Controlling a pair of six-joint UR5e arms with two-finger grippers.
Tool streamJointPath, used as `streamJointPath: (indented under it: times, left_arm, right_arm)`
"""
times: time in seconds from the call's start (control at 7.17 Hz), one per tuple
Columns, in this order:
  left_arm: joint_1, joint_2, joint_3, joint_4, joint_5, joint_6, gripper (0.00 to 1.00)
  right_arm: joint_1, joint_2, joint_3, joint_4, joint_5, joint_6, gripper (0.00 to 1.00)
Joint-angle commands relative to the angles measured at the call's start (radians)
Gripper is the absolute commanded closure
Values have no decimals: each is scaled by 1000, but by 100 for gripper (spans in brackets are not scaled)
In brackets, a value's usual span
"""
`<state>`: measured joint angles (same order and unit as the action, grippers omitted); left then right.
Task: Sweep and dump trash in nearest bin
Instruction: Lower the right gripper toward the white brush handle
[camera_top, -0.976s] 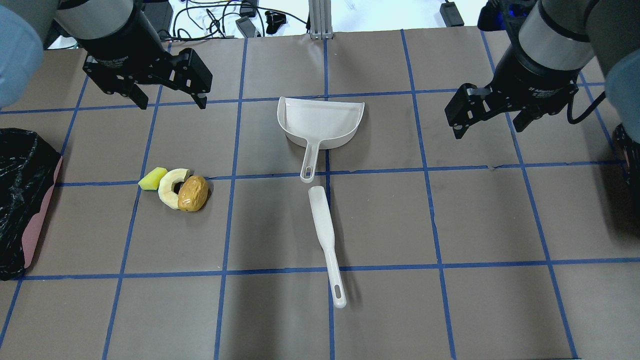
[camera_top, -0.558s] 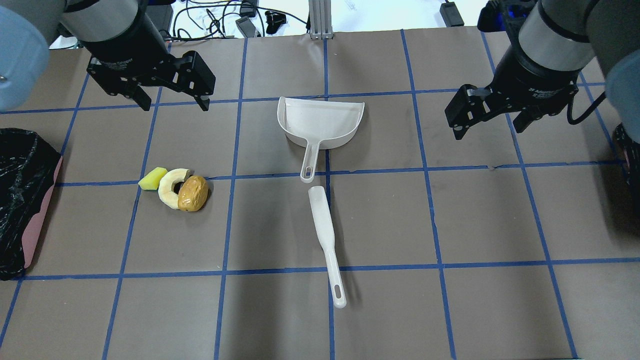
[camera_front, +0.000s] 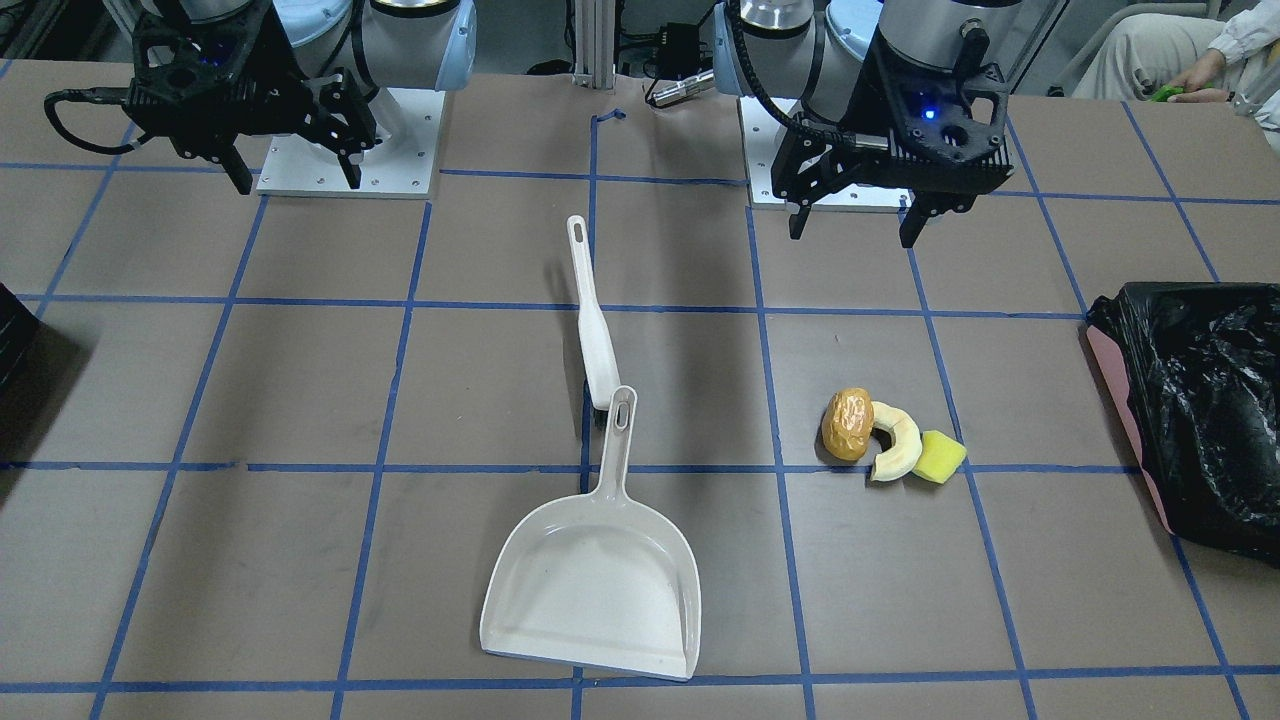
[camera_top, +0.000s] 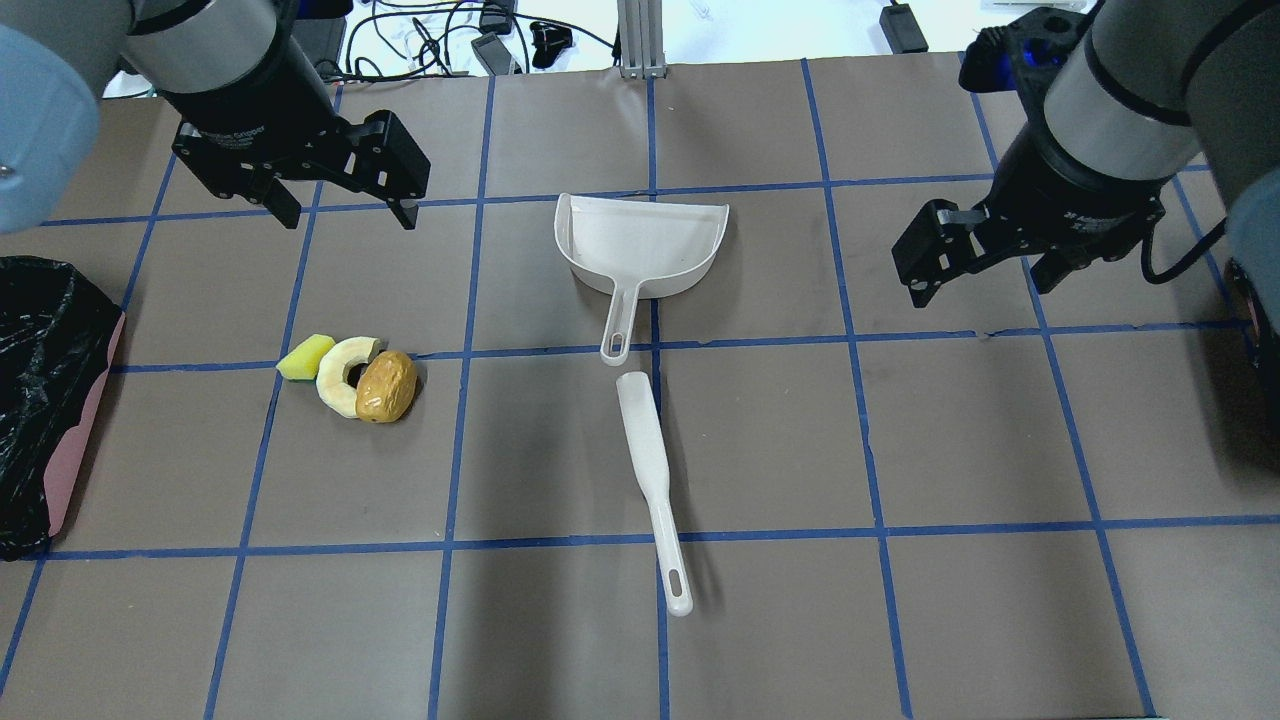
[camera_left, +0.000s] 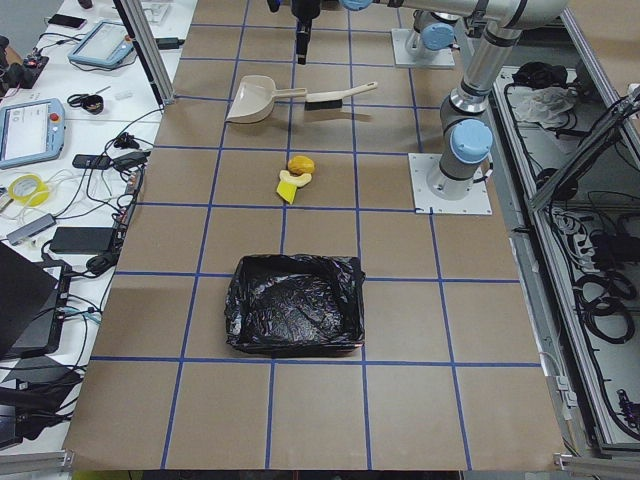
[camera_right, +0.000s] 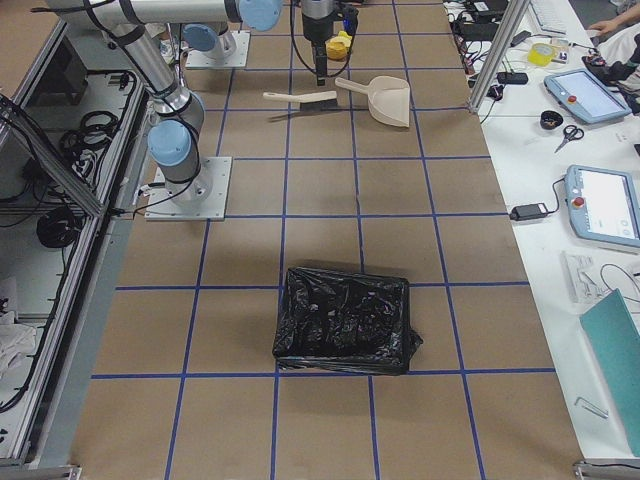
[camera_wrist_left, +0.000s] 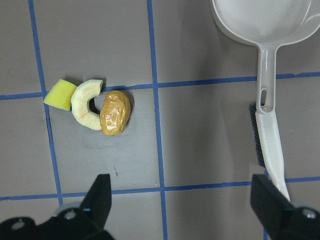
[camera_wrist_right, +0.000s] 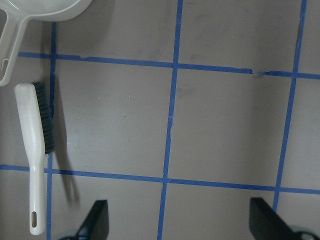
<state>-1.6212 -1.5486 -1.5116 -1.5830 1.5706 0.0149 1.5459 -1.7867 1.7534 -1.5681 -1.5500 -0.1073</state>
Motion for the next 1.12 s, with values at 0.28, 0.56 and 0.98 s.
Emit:
streamJointPath:
  times: [0.28,0.56,0.98]
  left_arm:
    - [1,4,-2,0,2,0,0]
    - [3,4,-2,0,2,0,0]
    - [4,4,-2,0,2,0,0]
  right_arm:
    - [20,-132,172,-3,16,70,0]
    - [127,-125,202,-16,15,180,0]
    - [270,-126,264,-41,16,296,4]
